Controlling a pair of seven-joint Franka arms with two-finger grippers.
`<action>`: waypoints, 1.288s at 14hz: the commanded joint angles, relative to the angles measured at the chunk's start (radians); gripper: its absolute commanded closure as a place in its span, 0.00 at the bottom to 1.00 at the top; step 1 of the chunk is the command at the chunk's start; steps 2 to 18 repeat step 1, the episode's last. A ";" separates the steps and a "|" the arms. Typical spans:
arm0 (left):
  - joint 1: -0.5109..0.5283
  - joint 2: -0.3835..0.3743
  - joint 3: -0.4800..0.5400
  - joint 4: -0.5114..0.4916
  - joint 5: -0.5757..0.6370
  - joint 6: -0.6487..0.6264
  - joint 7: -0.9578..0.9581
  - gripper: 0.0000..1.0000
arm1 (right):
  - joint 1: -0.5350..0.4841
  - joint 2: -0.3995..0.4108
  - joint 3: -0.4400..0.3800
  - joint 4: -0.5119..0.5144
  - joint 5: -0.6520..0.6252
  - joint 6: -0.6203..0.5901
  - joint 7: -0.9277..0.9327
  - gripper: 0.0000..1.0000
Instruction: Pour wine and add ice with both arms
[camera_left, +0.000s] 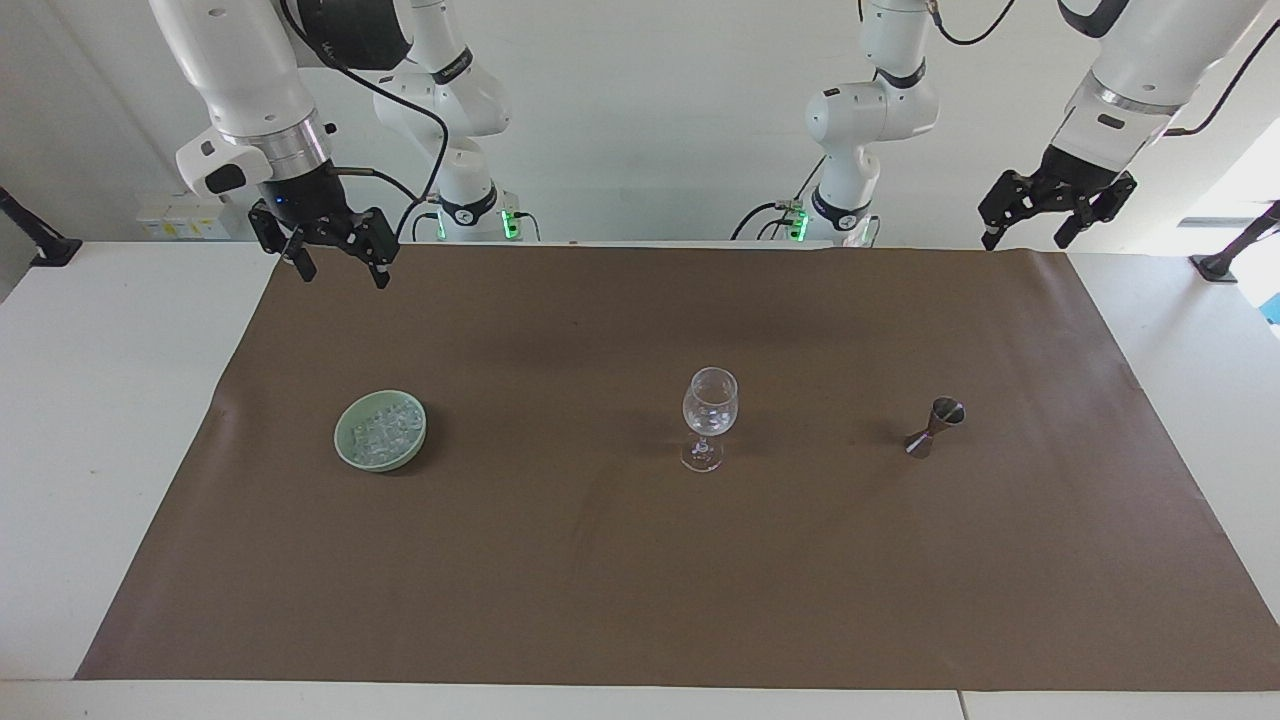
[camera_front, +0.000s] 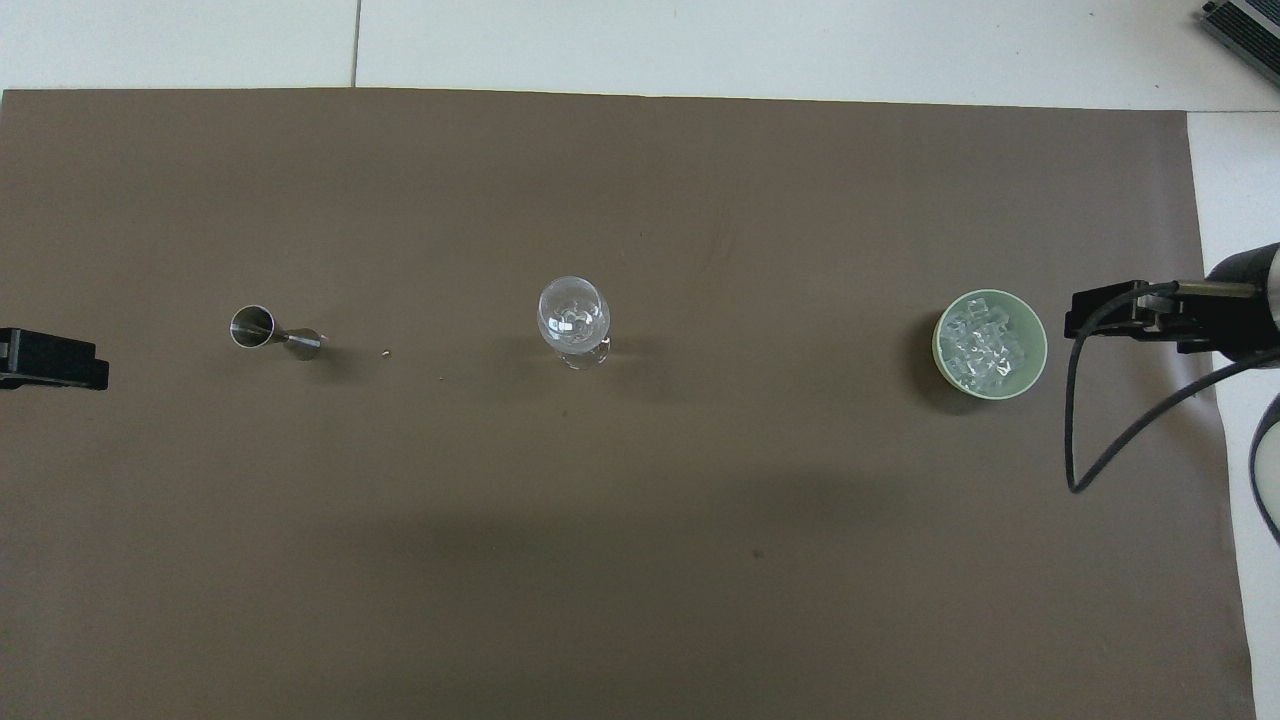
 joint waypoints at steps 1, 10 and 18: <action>0.003 -0.020 0.003 -0.025 -0.008 0.011 0.003 0.00 | -0.020 -0.025 0.007 -0.032 0.023 0.018 -0.033 0.00; 0.003 -0.020 0.003 -0.025 -0.008 0.011 0.003 0.00 | -0.020 -0.025 0.007 -0.032 0.023 0.018 -0.033 0.00; 0.003 -0.020 0.003 -0.025 -0.008 0.011 0.003 0.00 | -0.020 -0.025 0.007 -0.032 0.023 0.018 -0.033 0.00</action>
